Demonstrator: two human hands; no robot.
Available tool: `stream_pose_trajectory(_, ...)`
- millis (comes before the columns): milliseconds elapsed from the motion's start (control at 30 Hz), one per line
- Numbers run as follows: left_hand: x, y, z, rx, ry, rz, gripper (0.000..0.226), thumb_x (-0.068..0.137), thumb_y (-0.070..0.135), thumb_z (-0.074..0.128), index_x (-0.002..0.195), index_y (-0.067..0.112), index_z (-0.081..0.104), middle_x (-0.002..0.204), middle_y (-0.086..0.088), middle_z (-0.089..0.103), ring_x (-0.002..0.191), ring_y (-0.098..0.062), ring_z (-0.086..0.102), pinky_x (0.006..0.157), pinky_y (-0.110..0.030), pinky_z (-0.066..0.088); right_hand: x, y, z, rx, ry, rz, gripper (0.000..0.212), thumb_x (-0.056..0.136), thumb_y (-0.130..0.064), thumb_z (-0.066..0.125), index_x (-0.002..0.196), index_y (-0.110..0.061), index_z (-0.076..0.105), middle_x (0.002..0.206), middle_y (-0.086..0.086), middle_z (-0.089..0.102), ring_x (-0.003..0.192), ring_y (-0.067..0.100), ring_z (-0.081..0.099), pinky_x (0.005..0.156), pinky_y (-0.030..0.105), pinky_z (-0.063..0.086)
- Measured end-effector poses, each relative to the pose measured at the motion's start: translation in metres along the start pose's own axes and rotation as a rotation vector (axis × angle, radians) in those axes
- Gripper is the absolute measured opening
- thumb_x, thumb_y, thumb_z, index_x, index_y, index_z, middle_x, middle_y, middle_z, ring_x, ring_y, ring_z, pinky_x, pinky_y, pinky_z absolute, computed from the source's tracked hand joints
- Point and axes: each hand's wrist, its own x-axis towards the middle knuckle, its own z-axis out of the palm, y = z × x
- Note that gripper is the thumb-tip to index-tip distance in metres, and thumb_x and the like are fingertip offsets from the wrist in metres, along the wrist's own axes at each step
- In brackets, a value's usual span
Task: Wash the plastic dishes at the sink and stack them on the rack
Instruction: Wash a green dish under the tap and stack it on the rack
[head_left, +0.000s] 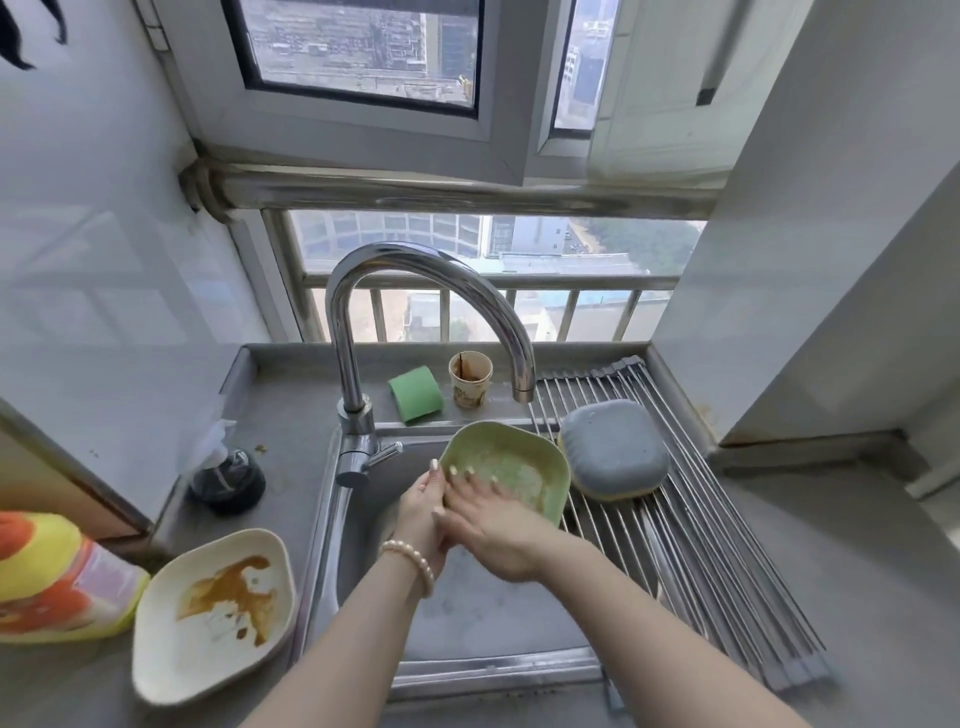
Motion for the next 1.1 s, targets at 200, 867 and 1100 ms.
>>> stream_pose_trajectory(200,0.000,-0.005,0.000,0.043,-0.007,-0.039,0.037,0.103,0.037,0.035,0.096,0.014,0.064,0.083,-0.009,0.070,0.074,-0.027,0.065,0.073,-0.040,0.052,-0.010,0.034,-0.017,-0.219,-0.003,0.294,0.085,0.092,-0.068,0.009,0.153,-0.010,0.014,0.160,0.011,0.008,0.146,0.025,0.014,0.118,0.039,0.014)
stream_pose_trajectory(867,-0.006,0.011,-0.003,-0.281,-0.035,-0.089,0.033,0.103,0.036,0.033,0.102,0.015,0.058,0.092,-0.009,0.062,0.086,-0.023,0.059,0.081,-0.033,0.047,0.023,-0.012,0.012,0.517,0.025,-0.059,0.070,0.098,-0.057,0.023,0.152,-0.027,-0.010,0.160,0.002,0.001,0.147,0.019,0.001,0.119,0.030,0.001)
stream_pose_trajectory(1100,0.010,0.026,-0.018,-0.006,0.225,0.121,0.028,0.103,0.025,0.041,0.099,0.009,0.063,0.092,-0.013,0.068,0.085,-0.031,0.066,0.078,-0.047,0.056,0.004,0.024,0.028,-0.044,0.280,-0.207,0.033,0.091,-0.024,0.053,0.122,-0.027,0.061,0.117,0.001,0.067,0.106,0.029,0.060,0.087,0.038,0.049)
